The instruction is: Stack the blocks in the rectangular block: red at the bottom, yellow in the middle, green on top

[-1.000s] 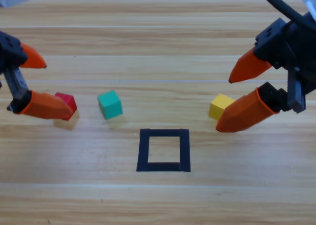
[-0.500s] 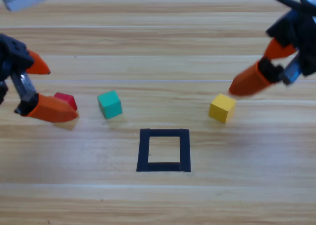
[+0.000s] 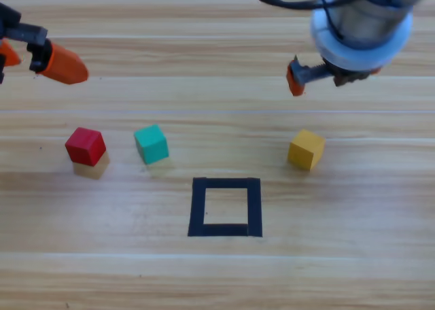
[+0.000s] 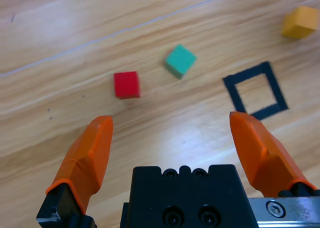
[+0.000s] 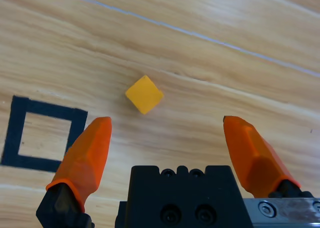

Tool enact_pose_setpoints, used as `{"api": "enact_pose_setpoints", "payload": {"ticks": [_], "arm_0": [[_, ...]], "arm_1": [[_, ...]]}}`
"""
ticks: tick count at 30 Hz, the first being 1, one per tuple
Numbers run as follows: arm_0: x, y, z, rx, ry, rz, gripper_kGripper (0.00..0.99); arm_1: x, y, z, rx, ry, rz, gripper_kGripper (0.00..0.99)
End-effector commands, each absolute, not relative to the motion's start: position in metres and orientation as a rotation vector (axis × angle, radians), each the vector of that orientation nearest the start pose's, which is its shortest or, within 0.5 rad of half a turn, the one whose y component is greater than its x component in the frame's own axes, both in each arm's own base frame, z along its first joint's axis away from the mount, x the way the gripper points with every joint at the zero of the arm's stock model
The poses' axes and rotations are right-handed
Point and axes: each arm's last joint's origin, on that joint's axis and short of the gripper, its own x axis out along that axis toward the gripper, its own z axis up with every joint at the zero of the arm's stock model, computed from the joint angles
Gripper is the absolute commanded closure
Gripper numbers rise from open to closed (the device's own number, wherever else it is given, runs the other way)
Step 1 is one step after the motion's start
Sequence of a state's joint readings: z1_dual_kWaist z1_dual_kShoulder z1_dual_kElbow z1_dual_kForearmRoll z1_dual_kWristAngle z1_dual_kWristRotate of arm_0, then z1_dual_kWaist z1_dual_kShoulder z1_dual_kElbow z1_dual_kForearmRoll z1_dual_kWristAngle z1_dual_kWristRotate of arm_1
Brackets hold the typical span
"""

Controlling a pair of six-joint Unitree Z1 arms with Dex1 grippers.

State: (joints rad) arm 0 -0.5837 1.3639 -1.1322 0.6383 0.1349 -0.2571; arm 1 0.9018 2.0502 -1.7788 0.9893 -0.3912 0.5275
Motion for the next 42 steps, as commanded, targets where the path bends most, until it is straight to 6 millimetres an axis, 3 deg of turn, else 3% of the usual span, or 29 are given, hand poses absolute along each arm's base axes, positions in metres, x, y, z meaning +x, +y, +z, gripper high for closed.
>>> {"api": "enact_pose_setpoints", "payload": {"ticks": [1,3,8,17,28,42], "arm_0": [[0.258,-0.105,0.322,0.014,1.049,-0.120,0.000],[0.276,-0.106,0.314,0.020,1.099,-0.094,0.000],[0.317,-0.119,0.291,0.068,1.228,-0.065,0.000],[0.347,-0.128,0.259,0.094,1.347,-0.084,0.001],[0.366,-0.125,0.227,0.095,1.422,-0.069,0.016],[0.365,-0.120,0.196,0.098,1.445,-0.056,0.031]], "arm_1": [[0.329,0.333,0.247,-0.131,1.312,0.039,0.004],[0.345,0.332,0.231,-0.038,1.416,0.083,0.004],[0.356,0.325,0.219,0.146,1.417,-0.127,0.000],[0.356,0.321,0.211,0.259,1.319,-0.361,0.000],[0.351,0.330,0.183,0.282,1.333,-0.452,0.001],[0.356,0.339,0.154,0.279,1.367,-0.486,0.045]]}}
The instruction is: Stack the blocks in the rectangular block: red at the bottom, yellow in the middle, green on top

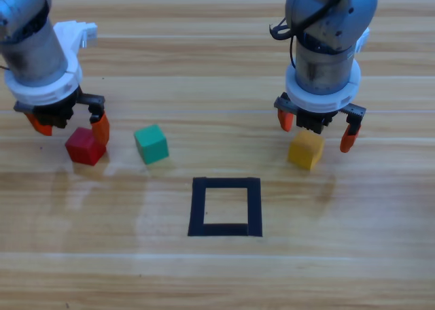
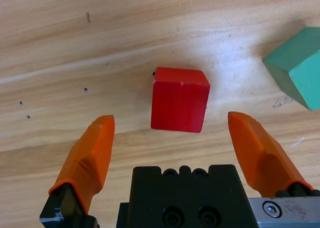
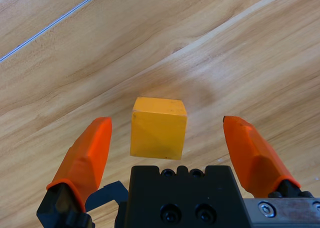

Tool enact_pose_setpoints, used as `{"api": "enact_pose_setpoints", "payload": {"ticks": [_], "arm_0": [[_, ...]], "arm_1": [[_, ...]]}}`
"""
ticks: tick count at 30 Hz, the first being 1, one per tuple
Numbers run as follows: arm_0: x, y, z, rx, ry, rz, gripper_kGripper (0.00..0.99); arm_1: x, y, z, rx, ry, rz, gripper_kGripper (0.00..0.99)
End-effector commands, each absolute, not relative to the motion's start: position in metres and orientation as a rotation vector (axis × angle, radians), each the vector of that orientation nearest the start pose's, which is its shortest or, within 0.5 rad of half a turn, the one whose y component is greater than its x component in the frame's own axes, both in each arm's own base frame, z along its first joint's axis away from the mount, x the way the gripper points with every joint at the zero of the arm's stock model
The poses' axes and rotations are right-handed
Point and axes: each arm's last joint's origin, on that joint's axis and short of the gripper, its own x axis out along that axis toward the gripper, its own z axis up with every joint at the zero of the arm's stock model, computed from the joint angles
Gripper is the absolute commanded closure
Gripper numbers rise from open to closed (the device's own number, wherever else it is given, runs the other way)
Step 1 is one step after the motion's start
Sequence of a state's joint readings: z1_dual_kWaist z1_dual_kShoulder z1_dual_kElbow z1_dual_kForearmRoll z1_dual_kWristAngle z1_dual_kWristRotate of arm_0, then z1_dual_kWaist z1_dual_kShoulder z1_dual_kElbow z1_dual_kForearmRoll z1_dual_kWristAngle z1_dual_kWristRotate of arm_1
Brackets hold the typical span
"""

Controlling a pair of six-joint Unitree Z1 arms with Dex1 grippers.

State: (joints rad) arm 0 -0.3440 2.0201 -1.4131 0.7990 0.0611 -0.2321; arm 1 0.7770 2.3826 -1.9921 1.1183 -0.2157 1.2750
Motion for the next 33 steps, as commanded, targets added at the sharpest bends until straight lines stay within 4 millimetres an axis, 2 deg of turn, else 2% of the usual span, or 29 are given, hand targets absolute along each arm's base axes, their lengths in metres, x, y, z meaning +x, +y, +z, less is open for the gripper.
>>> {"api": "enact_pose_setpoints", "payload": {"ticks": [1,9,13,15,16,18,19,23,26,32,33], "arm_0": [[0.364,-0.120,0.194,0.097,1.447,-0.057,0.031],[0.363,-0.120,0.180,0.098,1.452,-0.056,0.057],[0.364,-0.120,0.175,0.099,1.453,-0.055,0.085],[0.364,-0.120,0.173,0.097,1.454,-0.057,0.086],[0.364,-0.120,0.172,0.099,1.453,-0.058,0.086],[0.365,-0.121,0.170,0.096,1.454,-0.058,0.108],[0.365,-0.121,0.169,0.097,1.455,-0.058,0.117],[0.367,-0.121,0.165,0.098,1.455,-0.059,0.182],[0.368,-0.122,0.164,0.096,1.449,-0.060,0.221],[0.370,-0.123,0.160,0.098,1.449,-0.061,0.232],[0.370,-0.123,0.160,0.098,1.449,-0.061,0.280]], "arm_1": [[0.357,0.339,0.152,0.280,1.369,-0.488,0.057],[0.354,0.343,0.149,0.286,1.388,-0.478,0.163],[0.355,0.345,0.148,0.283,1.400,-0.461,0.287],[0.355,0.346,0.152,0.265,1.400,-0.430,0.476],[0.356,0.346,0.155,0.248,1.399,-0.403,0.639],[0.357,0.347,0.158,0.199,1.412,-0.343,0.853],[0.359,0.346,0.158,0.176,1.424,-0.313,0.909],[0.362,0.341,0.175,0.112,1.454,-0.176,0.923],[0.355,0.334,0.206,0.090,1.450,-0.095,0.923],[0.330,0.311,0.273,0.055,1.402,0.031,0.926],[0.325,0.306,0.283,0.058,1.391,0.043,0.926]]}}
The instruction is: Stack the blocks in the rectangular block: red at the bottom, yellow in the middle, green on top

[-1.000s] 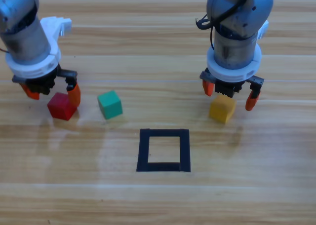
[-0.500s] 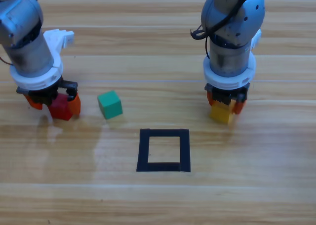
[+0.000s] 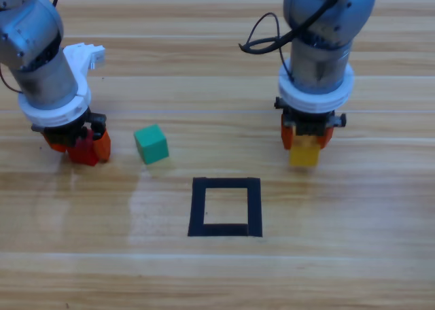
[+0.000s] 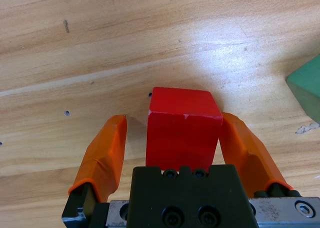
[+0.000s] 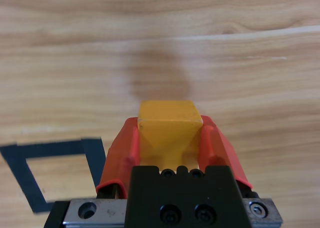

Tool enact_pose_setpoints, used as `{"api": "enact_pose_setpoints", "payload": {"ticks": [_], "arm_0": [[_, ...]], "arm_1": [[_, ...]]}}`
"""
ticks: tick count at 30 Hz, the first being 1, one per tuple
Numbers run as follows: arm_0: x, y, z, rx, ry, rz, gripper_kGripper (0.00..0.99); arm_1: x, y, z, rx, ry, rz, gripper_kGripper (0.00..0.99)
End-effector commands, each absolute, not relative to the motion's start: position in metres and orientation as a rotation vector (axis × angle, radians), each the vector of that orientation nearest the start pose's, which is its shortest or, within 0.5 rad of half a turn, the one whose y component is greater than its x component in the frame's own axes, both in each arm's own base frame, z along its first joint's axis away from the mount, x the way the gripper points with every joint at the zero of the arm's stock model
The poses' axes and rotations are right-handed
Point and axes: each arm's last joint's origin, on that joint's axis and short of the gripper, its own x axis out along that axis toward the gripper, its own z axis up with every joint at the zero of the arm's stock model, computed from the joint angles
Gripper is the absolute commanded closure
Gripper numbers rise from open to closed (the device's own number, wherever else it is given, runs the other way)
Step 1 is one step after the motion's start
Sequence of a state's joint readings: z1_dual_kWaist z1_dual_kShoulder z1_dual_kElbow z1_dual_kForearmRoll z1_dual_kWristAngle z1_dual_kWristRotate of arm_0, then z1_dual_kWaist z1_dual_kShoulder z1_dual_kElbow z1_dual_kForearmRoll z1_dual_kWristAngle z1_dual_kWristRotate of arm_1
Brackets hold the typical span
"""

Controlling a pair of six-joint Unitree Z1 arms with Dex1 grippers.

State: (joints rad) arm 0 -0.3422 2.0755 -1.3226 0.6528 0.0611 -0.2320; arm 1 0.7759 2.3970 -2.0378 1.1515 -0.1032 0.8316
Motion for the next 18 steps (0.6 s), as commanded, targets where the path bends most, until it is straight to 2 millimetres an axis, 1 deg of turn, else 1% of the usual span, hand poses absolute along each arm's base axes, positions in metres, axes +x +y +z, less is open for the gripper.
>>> {"api": "enact_pose_setpoints", "payload": {"ticks": [1,3,5,6,7,8,10,11,13,14,15,16,18], "arm_0": [[0.371,-0.124,0.159,0.098,1.449,-0.061,0.332],[0.373,-0.124,0.158,0.100,1.447,-0.060,0.487],[0.372,-0.124,0.159,0.105,1.447,-0.055,0.683],[0.372,-0.124,0.162,0.109,1.442,-0.051,0.777],[0.371,-0.123,0.163,0.111,1.443,-0.051,0.858],[0.369,-0.122,0.167,0.114,1.437,-0.046,0.909],[0.366,-0.123,0.182,0.121,1.414,-0.049,0.918],[0.362,-0.127,0.192,0.127,1.402,-0.053,0.929],[0.351,-0.139,0.219,0.139,1.366,-0.077,0.953],[0.342,-0.147,0.235,0.141,1.339,-0.096,0.955],[0.337,-0.148,0.248,0.133,1.318,-0.086,0.956],[0.326,-0.157,0.263,0.133,1.295,-0.101,0.970],[0.305,-0.170,0.286,0.126,1.254,-0.125,0.981]], "arm_1": [[0.321,0.302,0.289,0.055,1.386,0.051,0.926],[0.310,0.293,0.304,0.053,1.383,0.088,0.927],[0.303,0.285,0.314,0.050,1.388,0.131,0.962],[0.299,0.282,0.318,0.043,1.392,0.153,0.964],[0.297,0.279,0.319,0.039,1.393,0.163,0.964],[0.296,0.278,0.321,0.036,1.393,0.170,0.964],[0.293,0.274,0.323,0.031,1.392,0.176,0.964],[0.292,0.273,0.324,0.027,1.391,0.178,0.964],[0.290,0.271,0.326,0.022,1.386,0.178,0.964],[0.289,0.270,0.327,0.019,1.385,0.179,0.964],[0.289,0.270,0.328,0.018,1.382,0.183,0.964],[0.288,0.269,0.328,0.016,1.383,0.183,0.964],[0.288,0.269,0.327,0.012,1.385,0.184,0.962]]}}
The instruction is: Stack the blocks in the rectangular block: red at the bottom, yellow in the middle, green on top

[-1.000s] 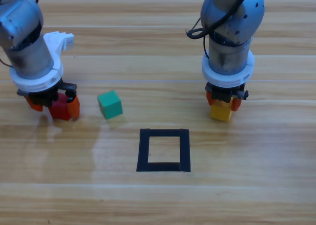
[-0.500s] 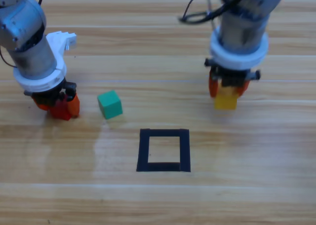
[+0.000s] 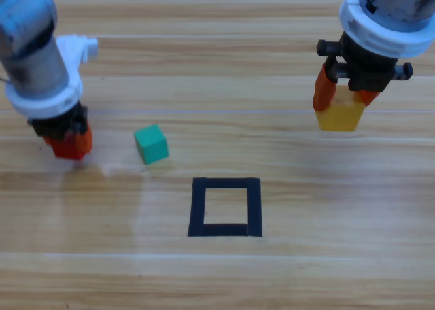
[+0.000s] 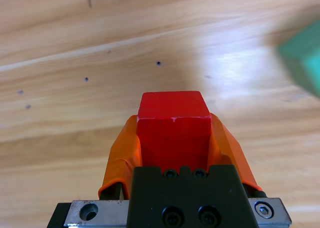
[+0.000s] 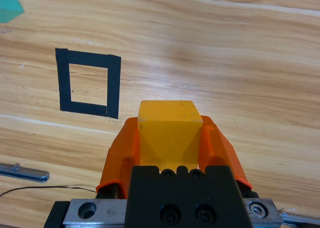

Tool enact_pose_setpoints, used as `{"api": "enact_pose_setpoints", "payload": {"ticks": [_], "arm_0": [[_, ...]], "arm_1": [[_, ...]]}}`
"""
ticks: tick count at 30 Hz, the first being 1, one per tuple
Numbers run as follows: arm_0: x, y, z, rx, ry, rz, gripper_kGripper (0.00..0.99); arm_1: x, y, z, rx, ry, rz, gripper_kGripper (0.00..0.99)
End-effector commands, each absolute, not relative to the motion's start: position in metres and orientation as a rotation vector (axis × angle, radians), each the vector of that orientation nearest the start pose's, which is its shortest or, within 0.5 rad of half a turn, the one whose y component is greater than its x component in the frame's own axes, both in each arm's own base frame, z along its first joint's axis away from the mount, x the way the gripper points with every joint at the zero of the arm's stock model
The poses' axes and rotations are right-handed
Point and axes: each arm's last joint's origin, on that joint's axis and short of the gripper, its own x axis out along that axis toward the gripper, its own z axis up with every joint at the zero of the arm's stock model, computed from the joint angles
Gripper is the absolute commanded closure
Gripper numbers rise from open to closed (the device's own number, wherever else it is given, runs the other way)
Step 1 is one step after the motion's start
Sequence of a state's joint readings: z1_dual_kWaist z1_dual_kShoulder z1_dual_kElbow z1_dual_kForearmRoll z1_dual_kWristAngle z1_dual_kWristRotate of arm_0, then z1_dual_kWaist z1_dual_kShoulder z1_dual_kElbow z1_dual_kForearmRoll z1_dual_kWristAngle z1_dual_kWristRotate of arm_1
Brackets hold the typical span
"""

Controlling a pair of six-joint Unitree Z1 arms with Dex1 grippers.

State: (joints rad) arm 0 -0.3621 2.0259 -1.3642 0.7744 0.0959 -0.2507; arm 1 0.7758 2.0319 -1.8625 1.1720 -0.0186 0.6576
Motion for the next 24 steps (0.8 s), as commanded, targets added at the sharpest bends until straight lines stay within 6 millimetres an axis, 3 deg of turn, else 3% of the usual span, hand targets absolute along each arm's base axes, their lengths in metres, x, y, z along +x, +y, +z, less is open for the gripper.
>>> {"api": "enact_pose_setpoints", "payload": {"ticks": [1,6,17,24], "arm_0": [[0.295,-0.175,0.293,0.117,1.239,-0.130,0.982],[0.268,-0.210,0.305,0.100,1.208,-0.172,0.982],[0.266,-0.307,0.246,0.199,1.289,-0.233,0.990],[0.278,-0.346,0.217,0.149,1.334,-0.115,0.990]], "arm_1": [[0.288,0.269,0.326,0.007,1.386,0.187,0.962],[0.289,0.269,0.323,-0.010,1.395,0.189,0.962],[0.295,0.268,0.316,-0.024,1.405,0.185,0.962],[0.298,0.270,0.311,-0.029,1.413,0.178,0.962]]}}
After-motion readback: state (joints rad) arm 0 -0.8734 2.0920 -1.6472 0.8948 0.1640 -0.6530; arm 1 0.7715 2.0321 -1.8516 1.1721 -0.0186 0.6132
